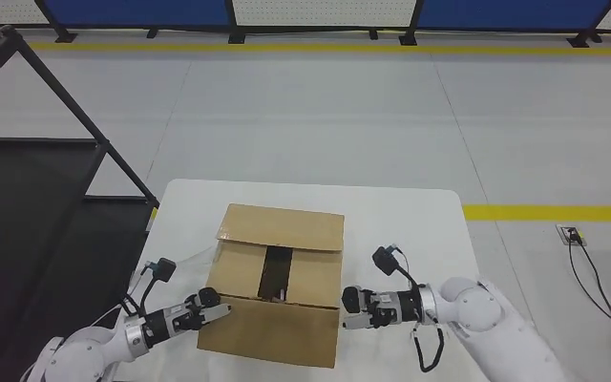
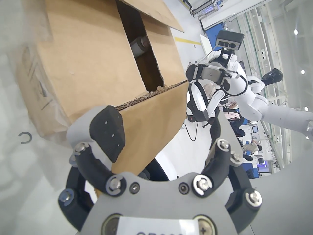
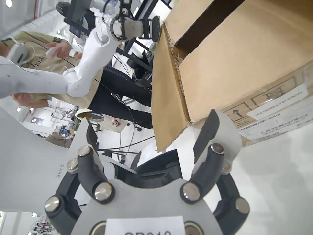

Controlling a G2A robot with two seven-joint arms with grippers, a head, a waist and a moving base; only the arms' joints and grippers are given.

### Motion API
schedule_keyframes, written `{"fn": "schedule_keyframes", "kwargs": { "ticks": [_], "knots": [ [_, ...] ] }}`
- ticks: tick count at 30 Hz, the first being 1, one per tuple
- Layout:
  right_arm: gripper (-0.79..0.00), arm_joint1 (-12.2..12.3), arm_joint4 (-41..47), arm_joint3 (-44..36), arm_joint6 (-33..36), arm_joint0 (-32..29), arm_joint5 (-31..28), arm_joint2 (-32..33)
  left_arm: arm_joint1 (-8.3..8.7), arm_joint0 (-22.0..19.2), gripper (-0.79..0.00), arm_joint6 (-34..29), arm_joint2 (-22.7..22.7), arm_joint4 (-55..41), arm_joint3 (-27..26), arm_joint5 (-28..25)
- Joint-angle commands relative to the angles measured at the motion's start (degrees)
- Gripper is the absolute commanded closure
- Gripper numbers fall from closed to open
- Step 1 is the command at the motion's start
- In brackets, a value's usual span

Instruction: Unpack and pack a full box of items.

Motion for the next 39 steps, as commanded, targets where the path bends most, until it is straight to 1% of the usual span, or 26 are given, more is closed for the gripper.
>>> {"fn": "schedule_keyframes", "kwargs": {
  "ticks": [1, 12, 15, 19, 22, 25, 29, 36, 39],
  "knots": [
    [-0.785, 0.1, 4.6, 0.1, -0.6, 0.4, 3.2, 1.4, 0.07, 0.1, -0.785, 0.0, -0.1, 0.0, -0.3, 0.0],
    [-0.785, 0.2, 4.8, 0.1, -0.8, 0.5, 3.6, 1.7, 0.07, 0.1, -0.785, 0.0, -0.1, 0.0, -0.3, 0.0],
    [-0.785, -0.2, 6.1, -1.3, -3.8, -0.3, 5.2, 1.2, 0.02, 0.4, -0.785, 1.3, 0.4, -0.3, -0.9, 0.3],
    [-0.785, -1.2, 10.1, 0.3, -6.0, 1.2, 10.5, -1.1, 0.14, 0.4, -0.785, 1.1, 1.1, -0.9, -1.2, -0.3],
    [-0.785, -2.2, 14.7, 3.5, -4.9, 3.7, 14.5, -2.8, 0.33, 0.7, -0.785, -0.2, 1.3, -1.5, -1.2, -1.5],
    [-0.785, -3.2, 16.9, 6.6, -4.0, 6.1, 16.3, -4.6, 0.54, 1.2, -0.785, -2.0, 1.6, -2.9, -0.8, -2.6],
    [-0.785, -4.6, 18.1, 10.7, -4.2, 8.9, 17.5, -6.9, 0.77, 1.6, -0.785, -2.7, 1.9, -3.4, 0.0, -3.6],
    [-0.785, -6.9, 16.4, 16.0, -8.1, 12.8, 19.8, -10.2, 1.03, 2.0, -0.785, -2.4, 2.7, -3.4, 0.4, -4.1],
    [-0.785, -7.8, 15.6, 17.4, -9.8, 14.0, 19.2, -11.1, 1.17, 2.2, -0.785, -2.2, 2.7, -3.4, 0.3, -4.4]
  ]
}}
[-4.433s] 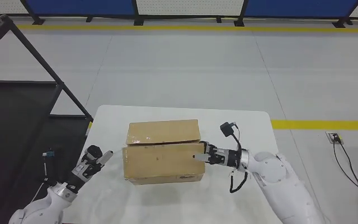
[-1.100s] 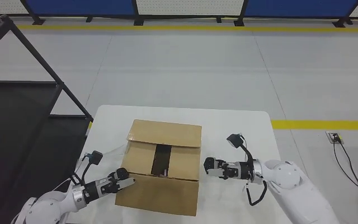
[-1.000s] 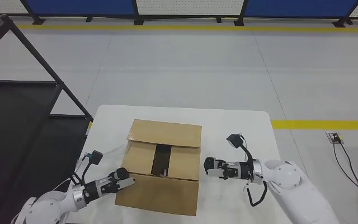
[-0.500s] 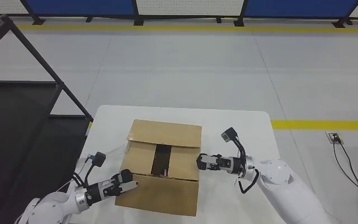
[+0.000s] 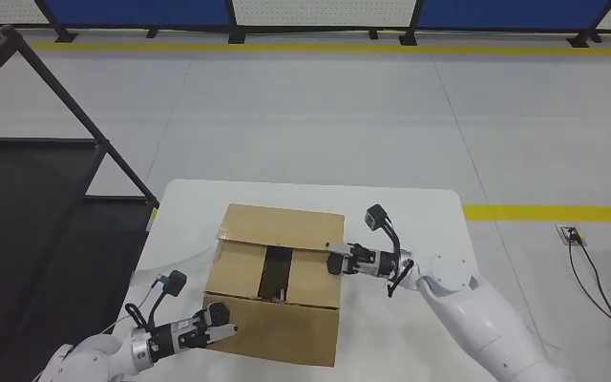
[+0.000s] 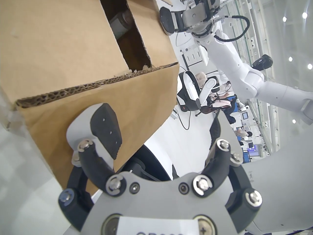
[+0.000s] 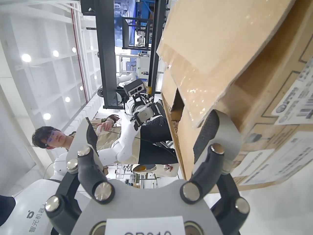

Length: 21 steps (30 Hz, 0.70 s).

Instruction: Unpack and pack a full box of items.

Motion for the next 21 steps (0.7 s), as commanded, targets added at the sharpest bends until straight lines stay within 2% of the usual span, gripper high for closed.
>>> {"fn": "schedule_keyframes", "kwargs": {
  "ticks": [1, 13, 19, 21],
  "knots": [
    [-0.785, -0.5, -0.2, 0.6, -1.0, 0.6, -1.0, -0.4, 0.1, 0.1, -0.785, 0.1, 0.0, 0.0, -0.1, -0.1],
    [-0.785, -3.1, -3.2, 2.5, -10.2, 5.1, -5.4, -0.2, 0.65, 1.1, -0.785, 0.2, 0.2, -1.2, -0.6, -1.3],
    [-0.785, -4.7, -7.8, 5.0, -16.8, 8.2, -6.0, -1.2, 0.91, 1.4, -0.785, 0.3, 0.3, -1.7, -0.6, -1.8],
    [-0.785, -5.4, -6.5, 6.2, -16.5, 9.0, -7.5, -1.5, 1.01, 1.5, -0.785, 0.3, 0.2, -1.8, -0.6, -2.0]
  ]
}}
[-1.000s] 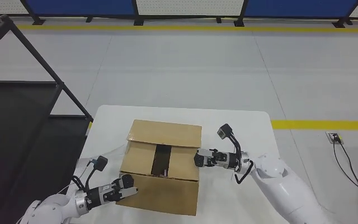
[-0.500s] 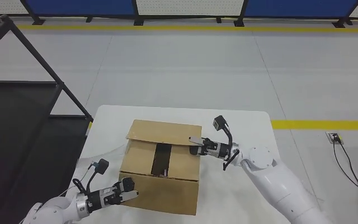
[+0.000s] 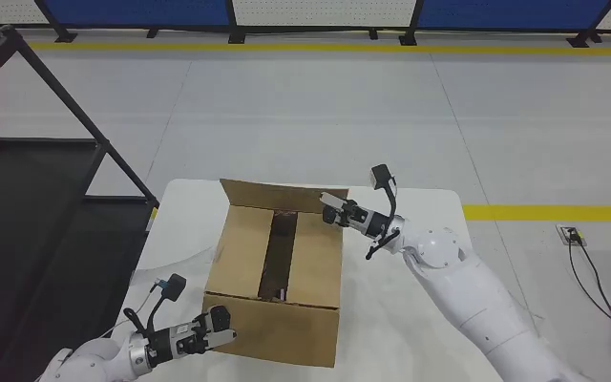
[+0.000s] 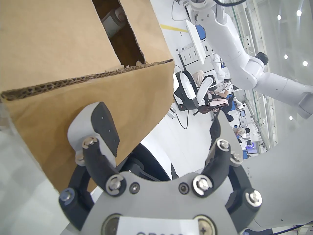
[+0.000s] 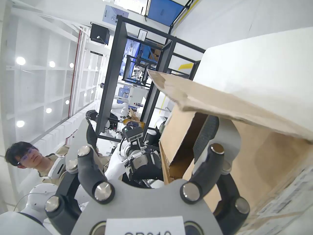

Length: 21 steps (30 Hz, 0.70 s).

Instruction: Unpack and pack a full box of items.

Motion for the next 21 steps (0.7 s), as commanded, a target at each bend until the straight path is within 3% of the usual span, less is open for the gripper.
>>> {"fn": "schedule_keyframes", "kwargs": {
  "ticks": [1, 21],
  "knots": [
    [-0.785, -0.6, 1.8, 2.3, 1.0, 1.1, -0.9, -0.2, 0.09, 0.1, -0.785, 0.0, -0.1, -0.1, 0.0, -0.2],
    [-0.785, -0.9, 1.6, 3.2, 1.4, 1.7, -1.0, -0.4, 0.18, 0.2, -0.785, 0.0, -0.1, -0.3, -0.1, -0.3]
  ]
}}
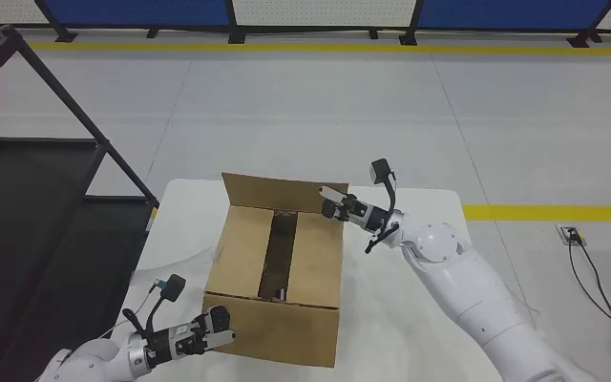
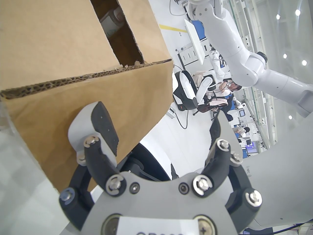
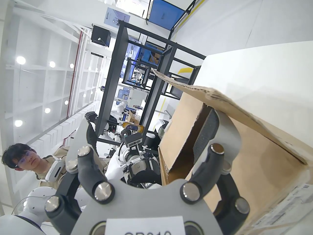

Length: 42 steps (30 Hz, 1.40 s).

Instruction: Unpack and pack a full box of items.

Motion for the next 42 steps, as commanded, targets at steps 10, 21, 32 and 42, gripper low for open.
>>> {"fn": "schedule_keyframes", "kwargs": {
  "ticks": [10, 21, 32, 42],
  "knots": [
    [-0.785, -2.7, -6.1, 0.9, -13.0, 3.3, 13.5, -2.3, 0.04, 1.1, -0.785, 3.2, 1.1, 2.1, -1.6, 1.1],
    [-0.785, -8.4, -10.5, 12.1, -20.2, 8.6, 21.6, -7.7, 0.24, 2.6, -0.785, 5.4, 1.5, 2.3, -1.2, -0.1],
    [-0.785, -12.9, -12.1, 22.3, -20.3, 11.7, 24.3, -9.7, 0.49, 2.3, -0.785, 5.6, 2.6, 3.0, -1.6, 0.0],
    [-0.785, -15.2, -13.1, 27.7, -19.0, 13.2, 24.3, -9.2, 0.75, 2.0, -0.785, 5.4, 3.3, 2.8, -1.7, 0.0]
  ]
}}
